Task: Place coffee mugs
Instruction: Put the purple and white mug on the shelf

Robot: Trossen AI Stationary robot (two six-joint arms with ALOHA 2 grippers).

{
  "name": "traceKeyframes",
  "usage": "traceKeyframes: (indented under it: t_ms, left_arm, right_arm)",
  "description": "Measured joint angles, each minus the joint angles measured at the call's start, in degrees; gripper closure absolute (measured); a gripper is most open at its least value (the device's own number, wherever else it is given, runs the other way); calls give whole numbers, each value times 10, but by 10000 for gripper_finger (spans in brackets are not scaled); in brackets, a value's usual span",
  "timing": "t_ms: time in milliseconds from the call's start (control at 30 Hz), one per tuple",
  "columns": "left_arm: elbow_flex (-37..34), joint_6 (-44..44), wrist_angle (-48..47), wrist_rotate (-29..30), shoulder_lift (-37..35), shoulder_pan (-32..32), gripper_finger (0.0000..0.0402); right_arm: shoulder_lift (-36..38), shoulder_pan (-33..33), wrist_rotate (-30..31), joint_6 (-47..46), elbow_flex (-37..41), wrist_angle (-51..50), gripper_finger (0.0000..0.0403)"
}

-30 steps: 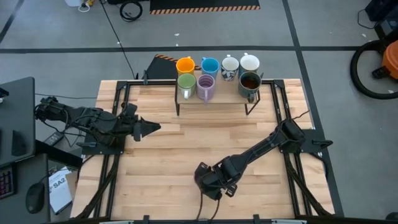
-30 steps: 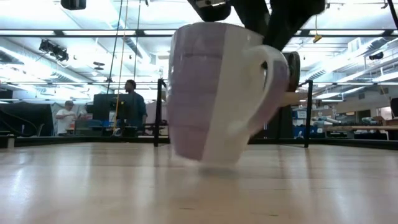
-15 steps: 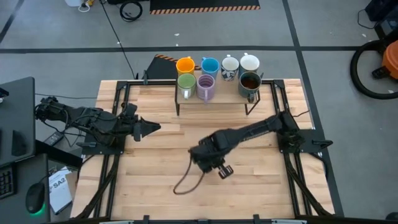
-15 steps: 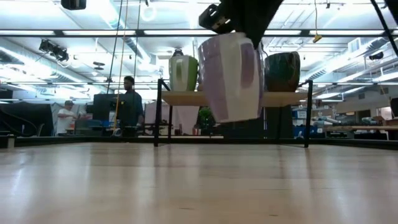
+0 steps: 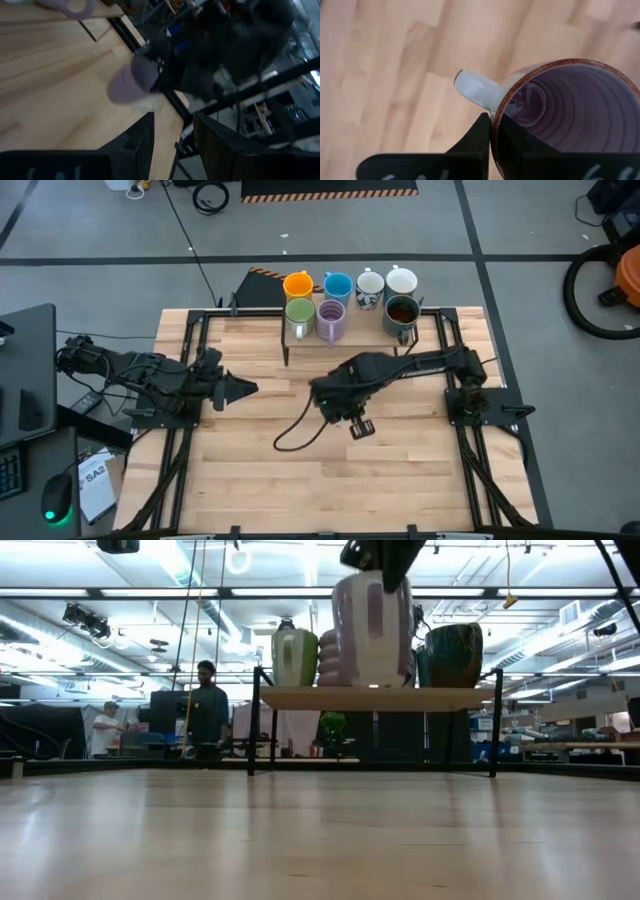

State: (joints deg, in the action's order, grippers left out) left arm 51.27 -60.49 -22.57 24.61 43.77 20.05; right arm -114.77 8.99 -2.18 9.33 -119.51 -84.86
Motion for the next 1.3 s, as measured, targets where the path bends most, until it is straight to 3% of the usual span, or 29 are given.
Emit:
traceKeyframes:
  t_ms: [367, 700, 1300]
  left_arm:
    - [0, 3, 1, -24, 0, 0, 259]
    - [0, 2, 13, -24, 0, 0, 259]
    - [0, 18, 35, -35, -1, 0, 259]
  right_arm:
    - [79, -47, 17, -1, 1, -35, 380]
    - [134, -99, 59, 58, 1, -52, 380]
    - [138, -269, 23, 189, 2, -52, 377]
